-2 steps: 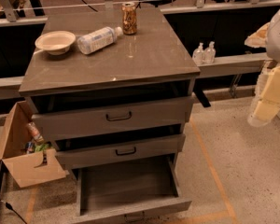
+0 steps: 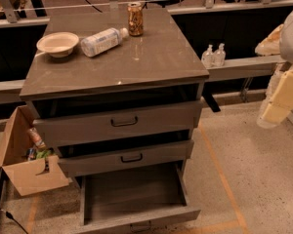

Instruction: Close bottom drawer

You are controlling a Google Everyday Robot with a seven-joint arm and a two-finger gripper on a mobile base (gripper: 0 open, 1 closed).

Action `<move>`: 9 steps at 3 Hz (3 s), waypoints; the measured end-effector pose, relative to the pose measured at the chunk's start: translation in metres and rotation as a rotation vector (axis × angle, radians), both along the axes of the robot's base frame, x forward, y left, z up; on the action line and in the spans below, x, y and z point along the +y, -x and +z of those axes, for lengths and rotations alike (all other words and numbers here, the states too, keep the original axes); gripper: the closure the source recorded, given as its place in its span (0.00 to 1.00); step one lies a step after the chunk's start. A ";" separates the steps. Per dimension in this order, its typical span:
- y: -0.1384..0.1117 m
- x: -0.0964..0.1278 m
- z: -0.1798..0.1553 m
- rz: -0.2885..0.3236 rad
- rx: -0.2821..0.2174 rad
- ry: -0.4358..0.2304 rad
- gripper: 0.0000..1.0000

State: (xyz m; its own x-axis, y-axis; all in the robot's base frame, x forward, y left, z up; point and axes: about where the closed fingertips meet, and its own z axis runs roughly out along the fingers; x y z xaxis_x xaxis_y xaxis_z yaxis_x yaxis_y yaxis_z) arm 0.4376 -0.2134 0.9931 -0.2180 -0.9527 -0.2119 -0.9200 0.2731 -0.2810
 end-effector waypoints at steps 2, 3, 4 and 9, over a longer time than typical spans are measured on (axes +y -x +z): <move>0.016 0.028 -0.072 0.058 -0.026 -0.113 0.62; 0.024 0.052 -0.135 0.193 -0.047 -0.118 0.85; 0.035 0.075 -0.204 0.324 -0.062 -0.073 1.00; 0.027 0.112 -0.417 0.566 -0.131 0.035 1.00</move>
Offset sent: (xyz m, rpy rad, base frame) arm -0.0042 0.0587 -0.1572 0.1907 -0.1334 0.1728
